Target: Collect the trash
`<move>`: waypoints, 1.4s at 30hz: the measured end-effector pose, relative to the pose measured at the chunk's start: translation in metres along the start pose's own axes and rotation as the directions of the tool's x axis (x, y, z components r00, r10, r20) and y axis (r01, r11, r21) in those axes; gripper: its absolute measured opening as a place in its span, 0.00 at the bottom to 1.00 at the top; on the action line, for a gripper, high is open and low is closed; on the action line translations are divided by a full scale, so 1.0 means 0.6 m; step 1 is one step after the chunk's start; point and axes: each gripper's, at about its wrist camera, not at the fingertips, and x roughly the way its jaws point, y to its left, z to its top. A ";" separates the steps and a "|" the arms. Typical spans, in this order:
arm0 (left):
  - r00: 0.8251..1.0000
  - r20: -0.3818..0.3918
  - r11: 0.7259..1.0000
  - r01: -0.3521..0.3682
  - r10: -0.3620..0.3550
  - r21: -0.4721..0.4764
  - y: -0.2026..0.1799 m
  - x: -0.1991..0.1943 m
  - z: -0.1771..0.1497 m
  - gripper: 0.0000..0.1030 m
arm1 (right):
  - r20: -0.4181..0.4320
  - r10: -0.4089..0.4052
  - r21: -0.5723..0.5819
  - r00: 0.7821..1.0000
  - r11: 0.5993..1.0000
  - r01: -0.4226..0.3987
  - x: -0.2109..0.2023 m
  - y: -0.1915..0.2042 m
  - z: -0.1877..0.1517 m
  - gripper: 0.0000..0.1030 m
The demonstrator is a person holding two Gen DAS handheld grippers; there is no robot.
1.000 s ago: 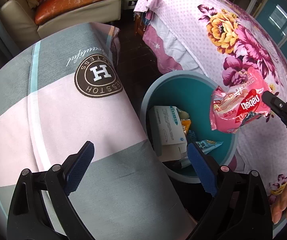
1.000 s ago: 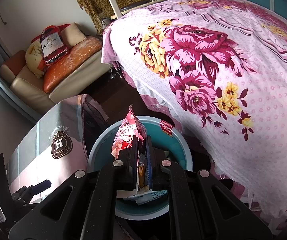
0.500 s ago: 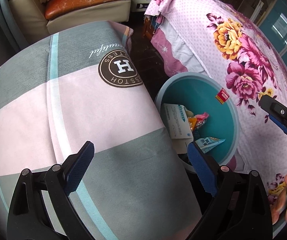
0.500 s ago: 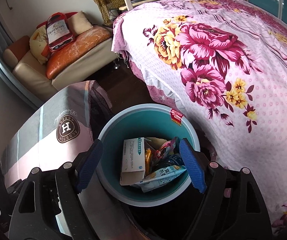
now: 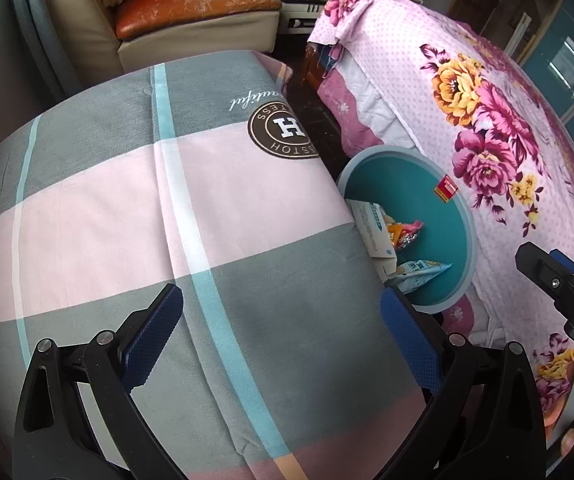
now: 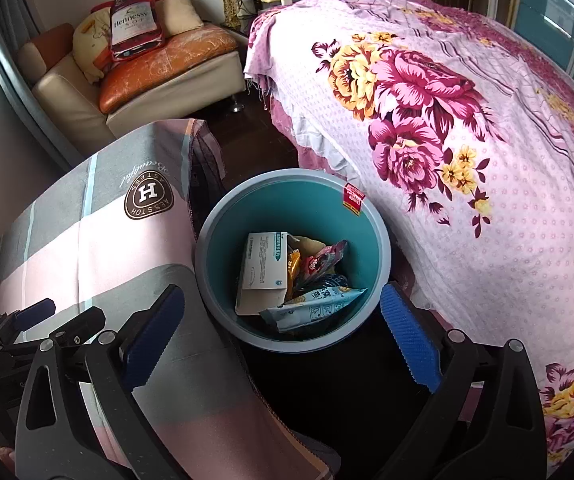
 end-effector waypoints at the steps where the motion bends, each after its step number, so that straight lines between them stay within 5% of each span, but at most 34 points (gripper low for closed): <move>1: 1.000 0.003 1.000 -0.001 0.001 -0.003 0.004 -0.005 -0.004 0.96 | -0.001 -0.005 -0.007 1.000 1.000 0.005 -0.005 0.004 -0.005 0.92; 28: 0.997 0.072 0.999 -0.020 0.022 -0.034 0.049 -0.097 -0.089 0.96 | -0.007 -0.021 -0.097 1.000 0.995 0.020 -0.090 0.045 -0.085 0.93; 42: 0.990 0.137 0.999 -0.040 0.040 -0.002 0.039 -0.103 -0.097 0.96 | -0.036 -0.014 -0.091 0.999 0.996 0.010 -0.062 0.046 -0.087 0.93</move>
